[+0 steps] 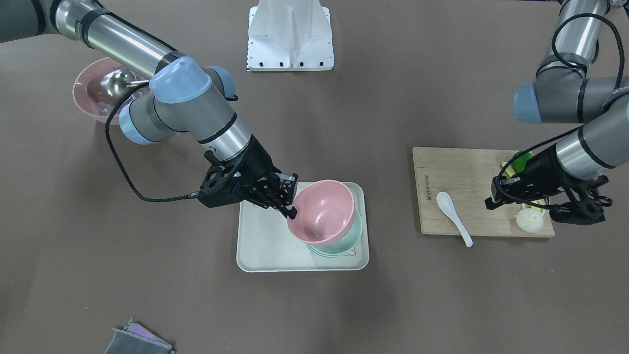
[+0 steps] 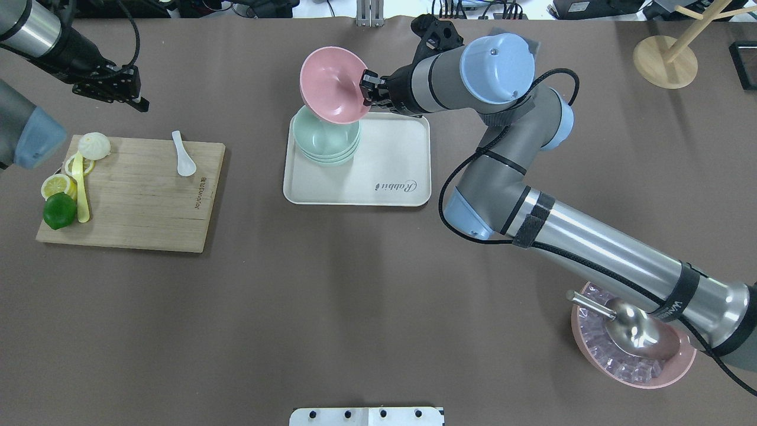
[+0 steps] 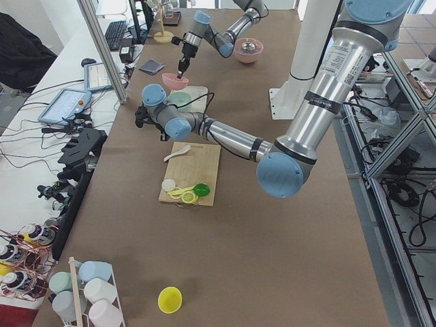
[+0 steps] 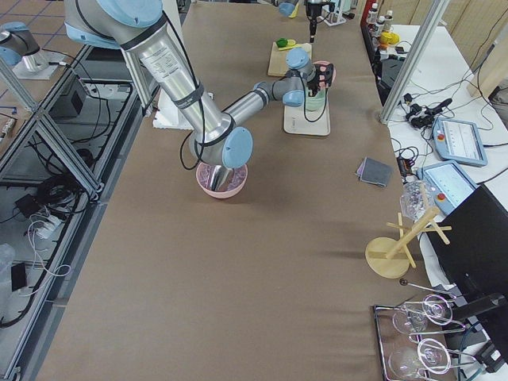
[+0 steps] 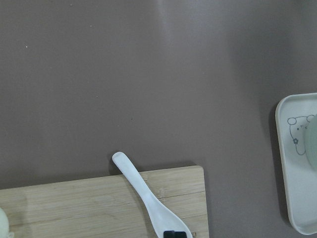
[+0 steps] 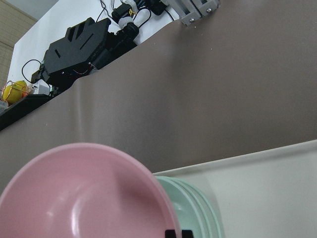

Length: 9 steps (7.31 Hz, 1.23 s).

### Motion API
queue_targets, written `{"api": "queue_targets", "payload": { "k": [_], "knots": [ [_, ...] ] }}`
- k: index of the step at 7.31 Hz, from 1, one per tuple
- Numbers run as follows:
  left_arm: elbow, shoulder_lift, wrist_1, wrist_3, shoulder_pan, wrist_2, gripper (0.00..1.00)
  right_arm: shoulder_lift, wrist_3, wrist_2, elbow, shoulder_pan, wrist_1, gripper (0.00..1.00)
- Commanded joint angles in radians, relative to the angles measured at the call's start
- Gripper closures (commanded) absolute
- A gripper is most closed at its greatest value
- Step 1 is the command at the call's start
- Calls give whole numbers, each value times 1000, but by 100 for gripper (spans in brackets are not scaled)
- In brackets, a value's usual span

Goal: Stack pink bowl on green and place spoon
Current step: 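Hold the pink bowl above the green bowls while the left gripper grasps the spoon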

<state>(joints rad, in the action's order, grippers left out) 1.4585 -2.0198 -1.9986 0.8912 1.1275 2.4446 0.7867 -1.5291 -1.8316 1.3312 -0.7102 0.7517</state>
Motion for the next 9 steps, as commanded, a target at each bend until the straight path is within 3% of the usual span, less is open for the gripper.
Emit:
{"api": "queue_targets", "payload": {
  "k": [1,2,3,6,9],
  "knots": [
    [-36,-46,0,182,-23,-18,77,3,1,0,0,0,0,100],
    [-35,-45,1,198,-31,-94,55,6,1,-2,0,0,0,100],
    [-33,-36,12,218,-70,-164,50,9,1,-2,0,0,0,100],
    [-23,-43,161,221,-158,-364,44,11,1,-2,2,0,0,100],
    [-44,-20,153,251,-244,-433,43,13,4,2,0,5,0,100]
  ]
}}
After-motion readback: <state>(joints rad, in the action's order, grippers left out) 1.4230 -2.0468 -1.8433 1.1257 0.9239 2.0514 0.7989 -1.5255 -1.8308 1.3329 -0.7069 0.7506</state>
